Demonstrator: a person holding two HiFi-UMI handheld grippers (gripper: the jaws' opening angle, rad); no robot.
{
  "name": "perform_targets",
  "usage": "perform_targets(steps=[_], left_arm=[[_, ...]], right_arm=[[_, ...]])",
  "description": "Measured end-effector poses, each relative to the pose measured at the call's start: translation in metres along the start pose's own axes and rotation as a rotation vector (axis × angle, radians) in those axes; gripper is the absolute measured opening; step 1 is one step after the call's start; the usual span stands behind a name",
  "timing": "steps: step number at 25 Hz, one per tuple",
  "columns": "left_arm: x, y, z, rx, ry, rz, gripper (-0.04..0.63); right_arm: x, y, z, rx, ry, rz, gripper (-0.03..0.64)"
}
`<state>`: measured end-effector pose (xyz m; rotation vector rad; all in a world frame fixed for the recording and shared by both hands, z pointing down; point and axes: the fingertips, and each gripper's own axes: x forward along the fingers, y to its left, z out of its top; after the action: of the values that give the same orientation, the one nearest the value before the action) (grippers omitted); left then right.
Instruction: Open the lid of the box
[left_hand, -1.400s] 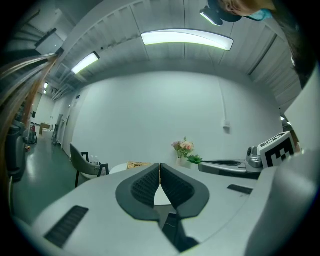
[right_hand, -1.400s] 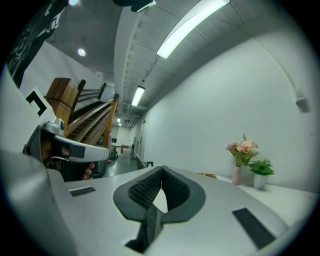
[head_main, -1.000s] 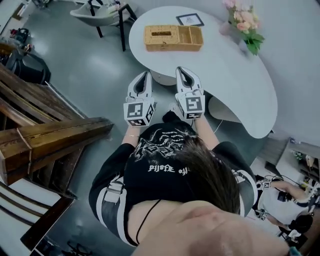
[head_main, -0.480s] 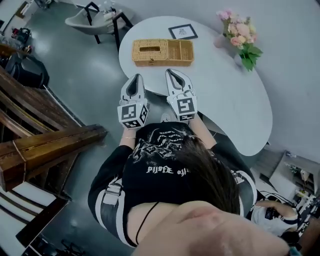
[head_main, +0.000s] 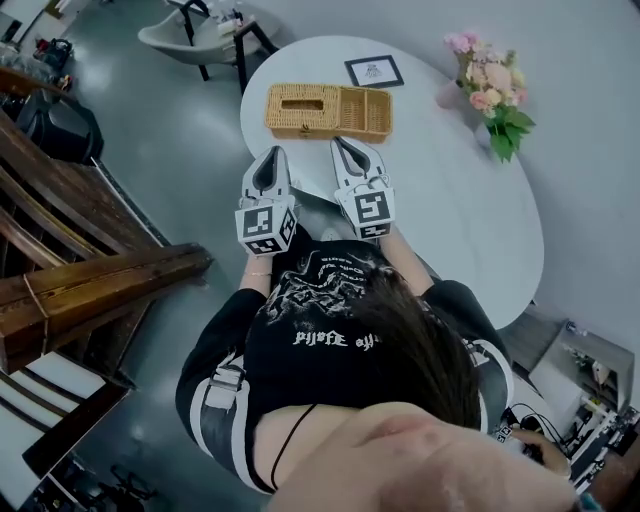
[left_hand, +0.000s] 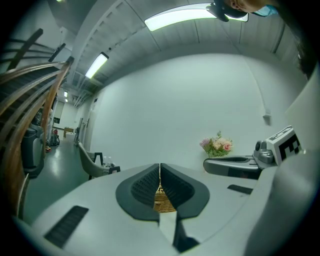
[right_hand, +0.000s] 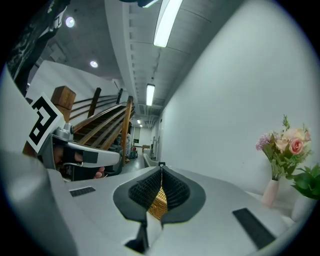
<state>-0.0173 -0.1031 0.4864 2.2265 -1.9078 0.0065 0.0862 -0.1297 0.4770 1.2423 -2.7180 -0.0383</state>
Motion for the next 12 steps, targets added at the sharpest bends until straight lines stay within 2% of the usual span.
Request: perform_targets(steps=[8, 12], left_arm=[[0.025, 0.015, 0.002, 0.007, 0.013, -0.003, 0.025], [0.040, 0.029, 0.005, 0.011, 0.020, -0.013, 0.025]], right_arm=[[0.023, -0.007, -0.004, 0.002, 0.030, 0.018, 0.031], [0.043, -0.004, -0.007, 0.005, 0.051, 0.062, 0.080]])
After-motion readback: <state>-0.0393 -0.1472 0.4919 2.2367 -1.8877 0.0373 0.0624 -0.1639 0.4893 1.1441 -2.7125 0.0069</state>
